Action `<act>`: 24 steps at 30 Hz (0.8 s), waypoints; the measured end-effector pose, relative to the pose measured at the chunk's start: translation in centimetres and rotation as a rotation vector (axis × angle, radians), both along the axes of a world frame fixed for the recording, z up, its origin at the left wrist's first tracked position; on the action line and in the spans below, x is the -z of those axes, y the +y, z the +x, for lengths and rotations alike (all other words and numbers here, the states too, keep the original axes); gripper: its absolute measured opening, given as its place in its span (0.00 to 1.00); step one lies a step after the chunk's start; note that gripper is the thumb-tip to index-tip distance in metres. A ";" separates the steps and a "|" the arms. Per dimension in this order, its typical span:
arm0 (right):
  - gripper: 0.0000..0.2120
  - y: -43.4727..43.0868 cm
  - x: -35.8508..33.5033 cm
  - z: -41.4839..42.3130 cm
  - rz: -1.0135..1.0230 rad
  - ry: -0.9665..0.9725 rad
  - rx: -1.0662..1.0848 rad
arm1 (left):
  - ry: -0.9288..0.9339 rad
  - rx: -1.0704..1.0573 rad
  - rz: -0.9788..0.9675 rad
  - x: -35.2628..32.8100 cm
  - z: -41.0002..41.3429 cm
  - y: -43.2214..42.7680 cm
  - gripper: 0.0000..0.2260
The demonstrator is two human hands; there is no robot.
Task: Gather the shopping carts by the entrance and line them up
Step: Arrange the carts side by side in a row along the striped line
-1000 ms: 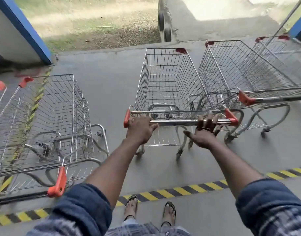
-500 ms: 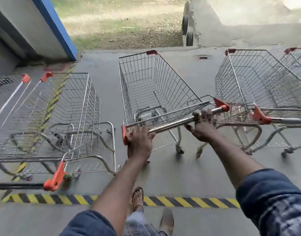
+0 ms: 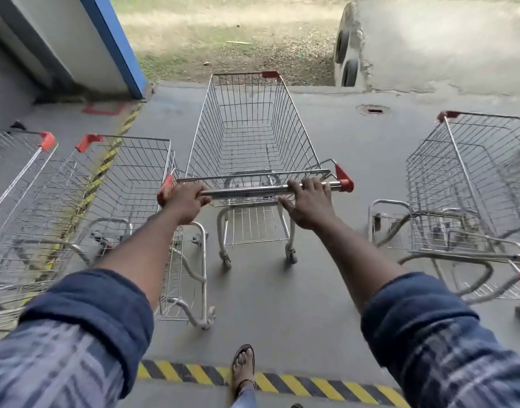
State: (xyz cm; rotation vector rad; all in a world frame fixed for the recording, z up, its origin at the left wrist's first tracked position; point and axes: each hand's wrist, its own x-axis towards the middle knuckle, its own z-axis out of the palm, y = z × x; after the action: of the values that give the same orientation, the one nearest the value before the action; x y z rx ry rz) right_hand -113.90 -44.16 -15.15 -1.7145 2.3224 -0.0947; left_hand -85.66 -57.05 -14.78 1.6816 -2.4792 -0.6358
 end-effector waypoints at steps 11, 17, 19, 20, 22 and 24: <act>0.31 -7.7 1.4 -0.4 -0.038 0.042 0.053 | 0.046 0.012 -0.008 1.5 -0.8 -8.8 0.10; 0.31 -3.5 1.9 -2.0 -0.056 0.055 0.058 | 0.060 0.003 -0.043 1.8 -2.1 -2.8 0.13; 0.31 -1.4 1.8 -1.8 -0.072 0.072 0.053 | 0.057 0.005 -0.022 2.0 -1.7 -0.6 0.13; 0.30 -0.3 1.8 -1.5 -0.073 0.073 0.051 | 0.043 0.018 -0.011 2.1 -1.3 0.5 0.13; 0.30 2.4 1.8 -0.4 -0.067 0.066 0.057 | 0.027 0.036 0.005 2.5 -0.3 2.8 0.14; 0.30 5.6 2.2 1.1 -0.064 0.054 0.074 | 0.043 0.030 0.036 2.6 0.8 5.8 0.14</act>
State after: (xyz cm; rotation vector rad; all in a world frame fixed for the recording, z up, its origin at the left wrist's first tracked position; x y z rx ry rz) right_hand -112.83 -38.55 -17.39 -1.6806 2.4472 -0.1396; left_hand -84.83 -51.24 -17.43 1.6273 -2.4823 -0.7168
